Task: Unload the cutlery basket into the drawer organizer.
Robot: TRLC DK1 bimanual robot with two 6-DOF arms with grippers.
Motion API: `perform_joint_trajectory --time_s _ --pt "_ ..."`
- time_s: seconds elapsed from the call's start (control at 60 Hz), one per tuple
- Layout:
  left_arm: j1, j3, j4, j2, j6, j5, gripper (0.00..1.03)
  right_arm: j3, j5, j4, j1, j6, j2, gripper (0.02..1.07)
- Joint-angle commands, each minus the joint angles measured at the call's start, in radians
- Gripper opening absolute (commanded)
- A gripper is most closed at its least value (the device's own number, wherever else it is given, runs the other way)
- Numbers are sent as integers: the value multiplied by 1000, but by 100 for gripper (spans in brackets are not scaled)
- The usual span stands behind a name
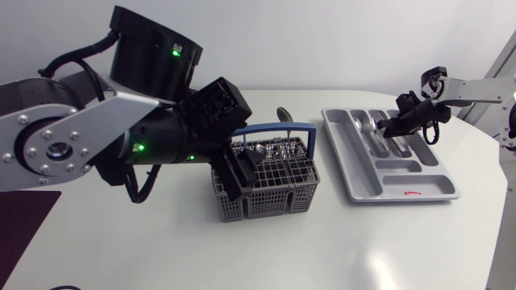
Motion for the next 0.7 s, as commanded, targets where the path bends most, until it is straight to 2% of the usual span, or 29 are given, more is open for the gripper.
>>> perform_joint_trajectory --time_s 0.0,0.067,0.1,0.233,0.283,0.35,0.683 --pt "-6 -24 -4 -14 1 1 98 38 4 1 11 27 27 15" --pt "-6 -24 -4 -14 1 1 98 57 4 -5 11 32 40 16" --pt "-6 -26 -4 -14 1 1 98 63 4 -6 11 32 46 21" --pt "-6 -29 -4 -14 -1 1 98 69 18 -14 11 32 63 83" --pt "-6 -30 -4 -14 -1 1 98 61 18 -11 8 32 57 93" --pt "-6 -30 -5 -16 -1 1 98 37 17 0 5 32 32 97" --pt "2 -30 -5 -28 1 12 98 -324 14 162 33 13 -292 97"
